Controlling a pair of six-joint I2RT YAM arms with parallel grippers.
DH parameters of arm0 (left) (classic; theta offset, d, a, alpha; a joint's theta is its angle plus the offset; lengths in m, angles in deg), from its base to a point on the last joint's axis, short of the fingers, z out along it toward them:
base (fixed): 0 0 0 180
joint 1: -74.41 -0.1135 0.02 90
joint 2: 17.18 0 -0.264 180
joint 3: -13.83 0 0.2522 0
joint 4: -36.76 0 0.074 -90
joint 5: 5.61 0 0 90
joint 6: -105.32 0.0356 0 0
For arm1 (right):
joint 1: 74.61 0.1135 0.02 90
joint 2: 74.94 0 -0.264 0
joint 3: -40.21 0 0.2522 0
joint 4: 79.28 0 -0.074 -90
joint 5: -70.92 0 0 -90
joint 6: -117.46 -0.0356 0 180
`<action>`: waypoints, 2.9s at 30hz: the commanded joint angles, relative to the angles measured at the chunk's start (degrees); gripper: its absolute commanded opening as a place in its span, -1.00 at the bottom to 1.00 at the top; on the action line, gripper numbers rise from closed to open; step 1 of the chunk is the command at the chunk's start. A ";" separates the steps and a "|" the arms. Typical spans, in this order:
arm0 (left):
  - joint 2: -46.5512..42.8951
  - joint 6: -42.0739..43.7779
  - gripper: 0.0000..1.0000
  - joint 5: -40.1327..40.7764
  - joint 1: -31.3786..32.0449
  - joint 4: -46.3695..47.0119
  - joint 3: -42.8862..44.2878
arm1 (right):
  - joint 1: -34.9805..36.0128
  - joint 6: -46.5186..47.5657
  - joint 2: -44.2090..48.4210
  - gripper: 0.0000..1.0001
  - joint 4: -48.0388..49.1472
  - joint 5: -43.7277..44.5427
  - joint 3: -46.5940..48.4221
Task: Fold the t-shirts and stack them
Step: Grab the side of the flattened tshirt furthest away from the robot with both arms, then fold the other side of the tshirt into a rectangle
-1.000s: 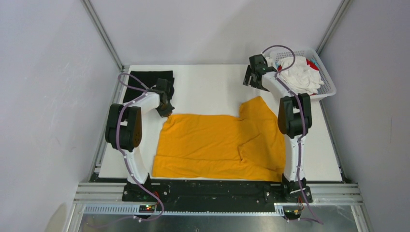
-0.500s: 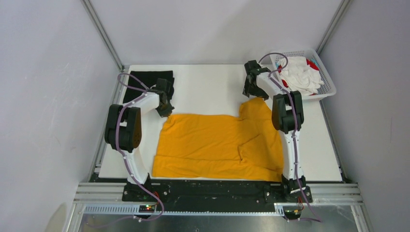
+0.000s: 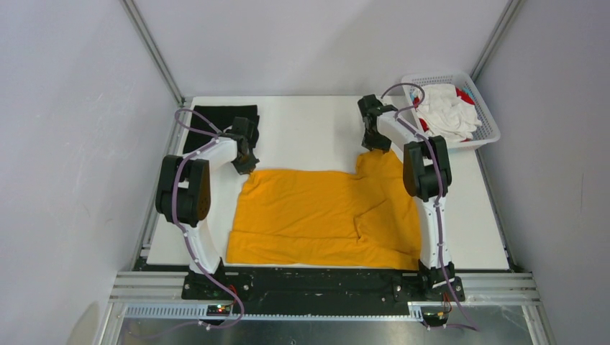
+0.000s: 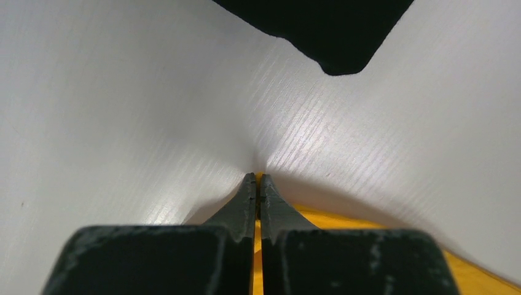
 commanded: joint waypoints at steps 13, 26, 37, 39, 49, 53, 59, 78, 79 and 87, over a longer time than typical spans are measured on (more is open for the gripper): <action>-4.40 0.22 -1.00 1.85 0.36 -0.24 -0.29 | -1.08 -4.69 7.43 -0.94 9.21 -1.28 -10.88; -12.62 0.02 -1.00 3.40 1.73 -0.15 -5.64 | 1.71 -0.82 30.12 -1.00 15.57 0.10 -29.70; -22.14 -1.11 -1.00 6.42 4.06 -0.12 -14.54 | 7.83 -3.05 48.06 -1.00 9.13 6.87 -42.18; -24.02 -1.16 -1.00 7.14 4.54 -0.17 -16.17 | 9.15 -3.60 51.44 -1.00 7.66 7.86 -44.20; -32.29 -1.51 -1.00 9.71 7.23 -0.14 -22.90 | 14.86 -6.90 64.67 -1.00 -1.00 9.21 -51.26; -35.22 -1.48 -1.00 9.92 7.29 -0.24 -25.11 | 16.67 -8.04 67.10 -1.00 -4.79 9.85 -52.89; -39.01 -1.00 -1.00 9.97 7.32 -0.30 -27.30 | 20.09 -9.53 70.83 -1.00 -9.07 10.66 -53.46; -43.73 -6.18 -0.70 9.12 8.29 -1.46 -38.85 | 34.73 -25.59 72.87 -0.83 -15.89 5.31 -65.50; -44.41 -6.40 -0.56 9.75 8.34 -1.96 -39.03 | 36.53 -25.83 72.78 -0.72 -15.70 3.74 -66.05; -53.82 -8.69 0.89 17.00 8.58 -10.68 -35.20 | 50.48 -29.63 78.36 0.25 -16.88 -0.80 -68.09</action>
